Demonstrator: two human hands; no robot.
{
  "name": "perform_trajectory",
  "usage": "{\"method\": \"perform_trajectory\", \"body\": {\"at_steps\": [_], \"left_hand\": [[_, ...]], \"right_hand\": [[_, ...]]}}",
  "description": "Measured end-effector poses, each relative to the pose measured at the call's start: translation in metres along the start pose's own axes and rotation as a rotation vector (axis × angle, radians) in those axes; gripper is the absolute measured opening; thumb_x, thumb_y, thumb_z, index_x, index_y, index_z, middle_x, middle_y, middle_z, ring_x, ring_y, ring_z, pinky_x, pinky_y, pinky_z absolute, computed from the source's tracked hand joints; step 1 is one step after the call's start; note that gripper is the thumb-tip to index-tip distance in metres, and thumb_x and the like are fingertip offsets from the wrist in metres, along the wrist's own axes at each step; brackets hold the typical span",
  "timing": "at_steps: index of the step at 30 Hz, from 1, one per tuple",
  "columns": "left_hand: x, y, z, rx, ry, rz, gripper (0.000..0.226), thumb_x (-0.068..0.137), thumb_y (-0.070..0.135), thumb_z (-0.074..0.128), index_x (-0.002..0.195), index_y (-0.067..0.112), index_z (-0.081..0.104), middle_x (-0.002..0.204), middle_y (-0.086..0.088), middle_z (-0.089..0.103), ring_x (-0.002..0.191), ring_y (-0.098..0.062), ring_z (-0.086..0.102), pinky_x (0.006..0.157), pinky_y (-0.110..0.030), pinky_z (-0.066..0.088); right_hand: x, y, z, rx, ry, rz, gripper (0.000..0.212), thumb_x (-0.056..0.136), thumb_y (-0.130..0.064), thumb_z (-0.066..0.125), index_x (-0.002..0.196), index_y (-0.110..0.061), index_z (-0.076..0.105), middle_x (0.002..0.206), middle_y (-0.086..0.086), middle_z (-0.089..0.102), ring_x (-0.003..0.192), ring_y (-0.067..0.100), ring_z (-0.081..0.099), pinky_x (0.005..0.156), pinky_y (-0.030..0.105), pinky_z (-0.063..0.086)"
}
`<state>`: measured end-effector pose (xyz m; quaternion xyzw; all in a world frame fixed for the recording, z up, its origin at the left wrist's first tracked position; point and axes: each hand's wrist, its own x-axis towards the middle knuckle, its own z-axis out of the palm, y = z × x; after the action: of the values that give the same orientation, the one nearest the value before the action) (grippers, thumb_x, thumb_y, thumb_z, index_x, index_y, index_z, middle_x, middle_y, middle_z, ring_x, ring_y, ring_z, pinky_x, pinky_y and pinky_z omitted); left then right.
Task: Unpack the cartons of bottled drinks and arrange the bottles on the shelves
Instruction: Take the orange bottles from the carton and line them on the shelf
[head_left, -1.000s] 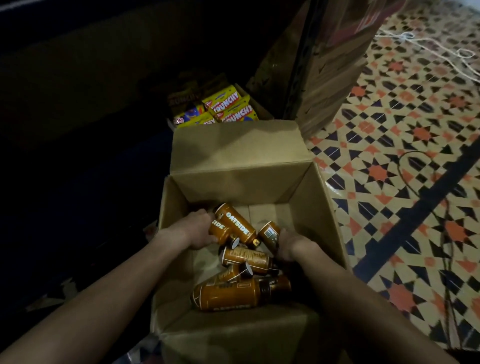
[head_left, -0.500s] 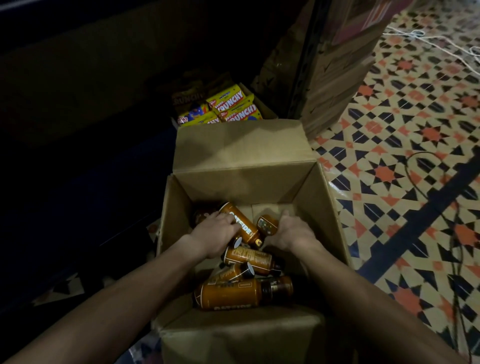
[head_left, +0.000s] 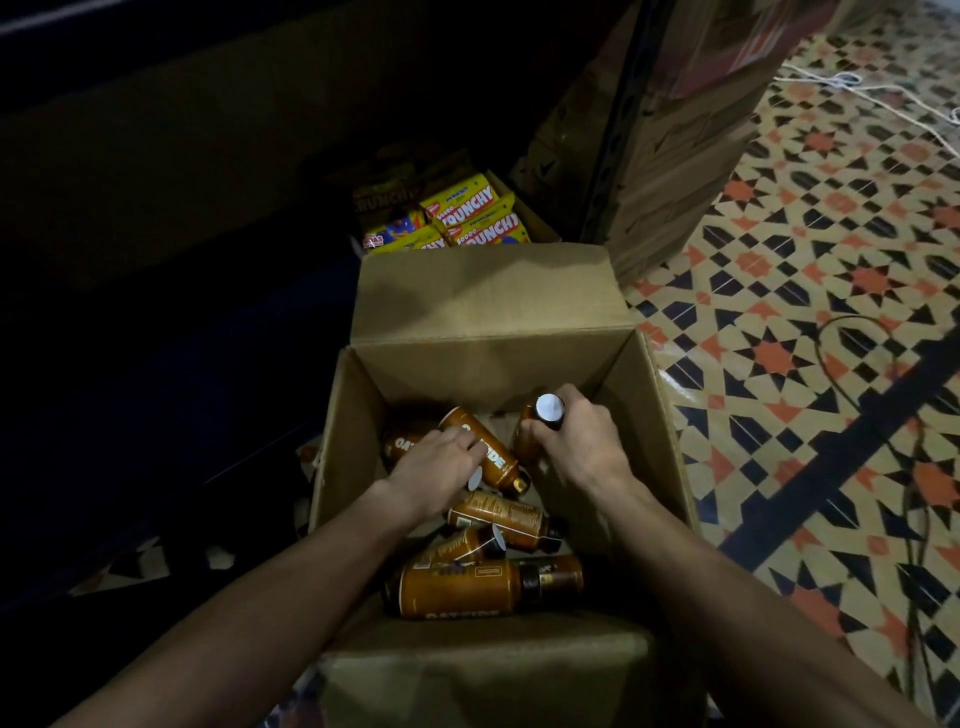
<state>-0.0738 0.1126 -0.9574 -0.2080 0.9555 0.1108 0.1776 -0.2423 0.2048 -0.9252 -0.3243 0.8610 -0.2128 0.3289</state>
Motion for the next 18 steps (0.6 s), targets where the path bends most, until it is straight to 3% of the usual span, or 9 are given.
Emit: {"method": "perform_trajectory", "body": {"at_steps": [5,7,9,10,12,14,16,18], "left_hand": [[-0.008,-0.001,-0.014,-0.353,0.044,-0.159,0.046,0.089,0.028,0.069,0.126,0.020,0.044,0.122,-0.005,0.062,0.110,-0.020,0.061,0.094,-0.038,0.052],[-0.013,-0.003,-0.017,-0.424,0.092,-0.221,0.047,0.090,0.028,0.068,0.128,0.020,0.042,0.119,-0.004,0.064,0.107,-0.017,0.063,0.091,-0.037,0.055],[-0.016,-0.008,-0.023,-0.515,0.150,-0.299,0.045,0.091,0.028,0.067,0.128,0.021,0.042,0.116,-0.002,0.065,0.103,-0.016,0.065,0.088,-0.037,0.056],[-0.019,-0.010,-0.027,-0.563,0.177,-0.341,0.045,0.091,0.029,0.068,0.128,0.021,0.043,0.115,-0.002,0.065,0.102,-0.016,0.065,0.087,-0.036,0.057],[-0.024,-0.013,-0.038,-0.648,0.237,-0.393,0.047,0.090,0.031,0.069,0.129,0.020,0.044,0.116,-0.003,0.064,0.101,-0.016,0.064,0.087,-0.036,0.057],[-0.030,-0.012,-0.054,-0.715,0.313,-0.394,0.044,0.090,0.031,0.070,0.126,0.020,0.047,0.115,-0.004,0.064,0.099,-0.016,0.064,0.086,-0.038,0.058],[-0.035,-0.011,-0.072,-0.742,0.375,-0.388,0.041,0.088,0.032,0.071,0.121,0.019,0.050,0.112,-0.002,0.065,0.099,-0.016,0.064,0.087,-0.039,0.057],[-0.043,-0.013,-0.093,-0.736,0.421,-0.377,0.039,0.087,0.035,0.072,0.117,0.018,0.053,0.111,0.000,0.066,0.101,-0.016,0.064,0.090,-0.038,0.055]], "right_hand": [[-0.006,-0.001,-0.002,0.060,0.043,-0.002,0.057,0.091,-0.031,0.073,0.139,-0.016,0.047,0.130,0.008,0.064,0.120,0.026,0.062,0.096,0.040,0.056],[-0.007,-0.002,-0.004,0.073,0.061,-0.017,0.057,0.092,-0.031,0.072,0.141,-0.016,0.046,0.131,0.008,0.063,0.109,0.020,0.066,0.076,0.025,0.059],[-0.009,-0.007,-0.011,0.098,0.081,-0.032,0.058,0.093,-0.030,0.071,0.143,-0.016,0.045,0.133,0.008,0.062,0.085,0.010,0.065,0.047,0.011,0.047],[-0.013,-0.011,-0.016,0.119,0.102,-0.041,0.058,0.092,-0.030,0.072,0.143,-0.015,0.046,0.134,0.008,0.061,0.086,0.011,0.065,0.046,0.010,0.047],[-0.018,-0.018,-0.026,0.161,0.167,-0.076,0.059,0.090,-0.031,0.075,0.140,-0.014,0.048,0.135,0.010,0.062,0.112,0.021,0.065,0.077,0.021,0.058],[-0.025,-0.029,-0.039,0.212,0.207,-0.107,0.059,0.087,-0.033,0.078,0.136,-0.014,0.053,0.132,0.009,0.064,0.123,0.023,0.061,0.098,0.034,0.054],[-0.030,-0.039,-0.051,0.239,0.220,-0.139,0.056,0.085,-0.032,0.080,0.133,-0.014,0.057,0.130,0.006,0.066,0.122,0.021,0.061,0.098,0.029,0.051],[-0.040,-0.053,-0.065,0.234,0.252,-0.184,0.050,0.084,-0.033,0.081,0.127,-0.013,0.063,0.121,0.001,0.069,0.112,0.015,0.063,0.088,0.017,0.047]]}}
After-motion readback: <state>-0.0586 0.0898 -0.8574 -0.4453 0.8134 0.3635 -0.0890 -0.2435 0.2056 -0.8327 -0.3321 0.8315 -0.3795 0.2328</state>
